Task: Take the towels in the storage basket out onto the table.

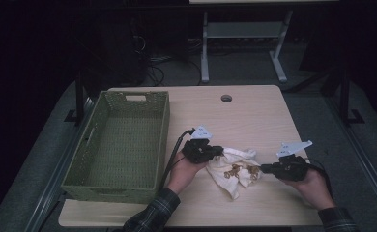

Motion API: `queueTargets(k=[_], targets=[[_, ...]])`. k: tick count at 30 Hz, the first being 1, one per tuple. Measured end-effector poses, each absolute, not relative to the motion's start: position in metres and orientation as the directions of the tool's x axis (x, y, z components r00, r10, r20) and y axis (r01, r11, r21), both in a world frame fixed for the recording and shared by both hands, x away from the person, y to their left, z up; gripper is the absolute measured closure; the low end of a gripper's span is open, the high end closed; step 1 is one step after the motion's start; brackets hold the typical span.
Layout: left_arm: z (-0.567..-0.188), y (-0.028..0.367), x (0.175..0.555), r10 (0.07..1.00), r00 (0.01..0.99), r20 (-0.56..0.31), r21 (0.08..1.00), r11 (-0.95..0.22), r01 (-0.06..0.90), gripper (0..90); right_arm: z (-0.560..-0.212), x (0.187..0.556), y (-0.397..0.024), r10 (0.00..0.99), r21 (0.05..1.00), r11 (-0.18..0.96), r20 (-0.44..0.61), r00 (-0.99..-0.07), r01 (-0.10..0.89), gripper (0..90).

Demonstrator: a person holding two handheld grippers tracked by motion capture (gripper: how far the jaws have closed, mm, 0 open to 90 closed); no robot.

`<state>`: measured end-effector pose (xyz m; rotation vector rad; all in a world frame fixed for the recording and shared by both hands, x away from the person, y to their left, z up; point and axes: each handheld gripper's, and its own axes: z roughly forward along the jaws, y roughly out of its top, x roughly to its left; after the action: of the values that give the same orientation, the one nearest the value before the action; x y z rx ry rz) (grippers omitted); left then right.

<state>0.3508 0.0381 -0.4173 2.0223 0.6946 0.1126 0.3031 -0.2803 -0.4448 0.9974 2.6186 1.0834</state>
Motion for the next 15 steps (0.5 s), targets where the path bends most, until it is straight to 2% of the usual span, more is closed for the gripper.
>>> queueTargets(k=[10, 15], targets=[[-0.41, 0.041, 0.377, 0.59, 0.784, -0.193, 0.837, -0.318, 0.445, 86.0, -0.448, 0.294, -0.298, 0.647, 0.648, 0.524, 0.12, -0.753, 0.553, 88.2], [-0.419, 0.037, 0.39, 0.622, 0.759, -0.192, 0.824, -0.318, 0.469, 85.4, -0.451, 0.293, -0.304, 0.647, 0.643, 0.515, 0.143, -0.749, 0.567, 87.7]])
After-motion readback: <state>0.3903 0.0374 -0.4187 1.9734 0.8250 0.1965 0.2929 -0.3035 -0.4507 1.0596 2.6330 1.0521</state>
